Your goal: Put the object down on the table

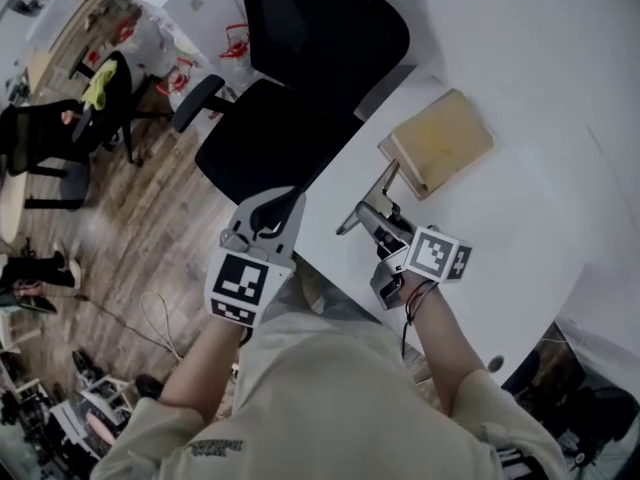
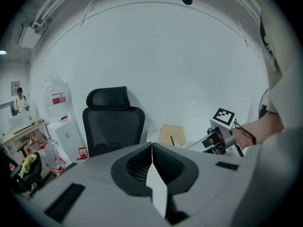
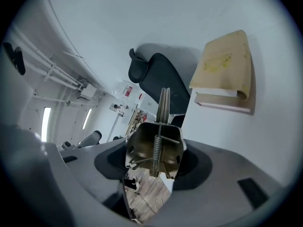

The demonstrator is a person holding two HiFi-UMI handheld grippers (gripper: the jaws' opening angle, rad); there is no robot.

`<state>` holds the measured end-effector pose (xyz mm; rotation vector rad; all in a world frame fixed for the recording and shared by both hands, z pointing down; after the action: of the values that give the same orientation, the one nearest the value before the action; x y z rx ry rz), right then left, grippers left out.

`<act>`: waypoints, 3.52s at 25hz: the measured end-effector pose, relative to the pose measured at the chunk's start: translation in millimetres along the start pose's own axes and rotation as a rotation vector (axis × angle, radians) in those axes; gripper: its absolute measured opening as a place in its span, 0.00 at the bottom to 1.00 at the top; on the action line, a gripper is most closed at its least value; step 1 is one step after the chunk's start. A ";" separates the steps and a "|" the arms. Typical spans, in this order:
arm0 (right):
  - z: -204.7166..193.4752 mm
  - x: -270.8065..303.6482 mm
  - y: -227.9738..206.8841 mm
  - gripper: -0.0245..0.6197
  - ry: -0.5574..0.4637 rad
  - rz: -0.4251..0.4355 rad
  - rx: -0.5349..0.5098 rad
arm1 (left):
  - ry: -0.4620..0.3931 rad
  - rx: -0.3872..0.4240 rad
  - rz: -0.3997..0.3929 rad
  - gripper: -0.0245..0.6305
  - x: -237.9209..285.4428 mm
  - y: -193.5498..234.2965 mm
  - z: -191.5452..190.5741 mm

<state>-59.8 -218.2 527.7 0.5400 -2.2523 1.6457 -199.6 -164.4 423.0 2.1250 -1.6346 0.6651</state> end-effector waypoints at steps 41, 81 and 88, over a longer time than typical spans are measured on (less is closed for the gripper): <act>-15.0 146.9 -87.5 0.45 0.046 -0.407 0.157 | 0.238 0.107 -0.507 0.07 116.8 102.5 -67.9; 35.5 2.1 83.0 0.25 -0.307 -0.597 -0.430 | 0.078 0.181 -0.465 0.07 26.9 94.5 -1.6; 59.8 -50.8 188.1 0.18 -0.518 -0.467 -0.599 | -0.116 0.231 -0.453 0.07 -20.5 89.2 69.0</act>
<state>-103.7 -217.5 328.7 1.2986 -2.5198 0.6020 -280.7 -209.5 355.7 2.6229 -1.1016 0.6135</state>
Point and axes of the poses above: the fingertips, and each gripper's own axes: x forward along the fingers, y to its left, z out of its top, the point moved 3 cm from there along -x, backward along the fingers, and after that the axes turned 8 degrees about y, right-handed, at the moved point
